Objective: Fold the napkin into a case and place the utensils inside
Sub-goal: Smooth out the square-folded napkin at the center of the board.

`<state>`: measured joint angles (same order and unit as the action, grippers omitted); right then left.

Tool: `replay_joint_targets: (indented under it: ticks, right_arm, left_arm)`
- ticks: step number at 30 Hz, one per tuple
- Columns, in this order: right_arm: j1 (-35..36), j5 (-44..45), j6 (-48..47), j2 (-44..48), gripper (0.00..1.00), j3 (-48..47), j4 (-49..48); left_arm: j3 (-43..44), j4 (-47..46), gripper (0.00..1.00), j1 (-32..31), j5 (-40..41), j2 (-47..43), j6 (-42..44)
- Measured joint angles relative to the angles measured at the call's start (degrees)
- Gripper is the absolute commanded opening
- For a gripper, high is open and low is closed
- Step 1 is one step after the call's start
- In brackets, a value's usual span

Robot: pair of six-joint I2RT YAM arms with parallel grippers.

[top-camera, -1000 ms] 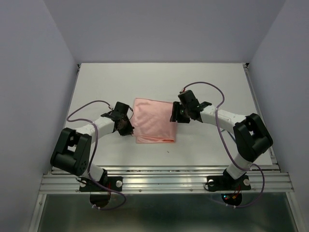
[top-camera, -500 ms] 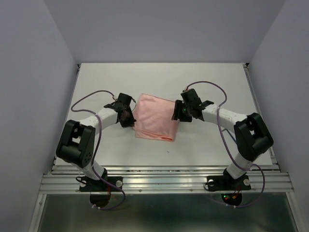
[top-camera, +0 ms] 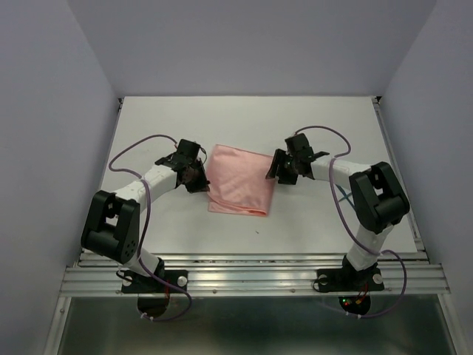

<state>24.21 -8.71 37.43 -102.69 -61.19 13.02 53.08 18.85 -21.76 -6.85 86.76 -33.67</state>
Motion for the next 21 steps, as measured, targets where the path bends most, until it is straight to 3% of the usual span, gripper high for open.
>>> replay_joint_targets:
  ticks: [3,4,7,8,10,21]
  right_arm:
    - [0.0,-1.5,0.7,-0.8,0.46,0.0,-1.7]
    - [0.1,-1.8,1.0,-1.0,0.33,0.0,-2.1]
    - [0.1,-2.1,2.1,-1.9,0.10,0.0,-3.4]
    - [0.1,-2.1,2.5,-2.2,0.06,0.0,-3.7]
    - [0.1,-2.1,3.5,-2.9,0.01,0.0,-4.5]
    - [0.1,0.8,9.6,-3.1,0.01,-0.3,-7.6]
  left_arm:
    - [0.0,0.3,0.00,0.0,-0.8,0.0,0.3]
    - [0.1,0.4,0.00,0.0,-1.1,0.0,0.4]
    - [0.9,0.9,0.00,0.0,-2.3,0.0,0.8]
    - [1.3,1.2,0.00,0.0,-2.7,0.0,1.0]
    - [2.7,1.9,0.00,0.0,-3.7,0.0,1.6]
    - [10.5,7.2,0.00,0.0,-7.9,-2.4,4.7]
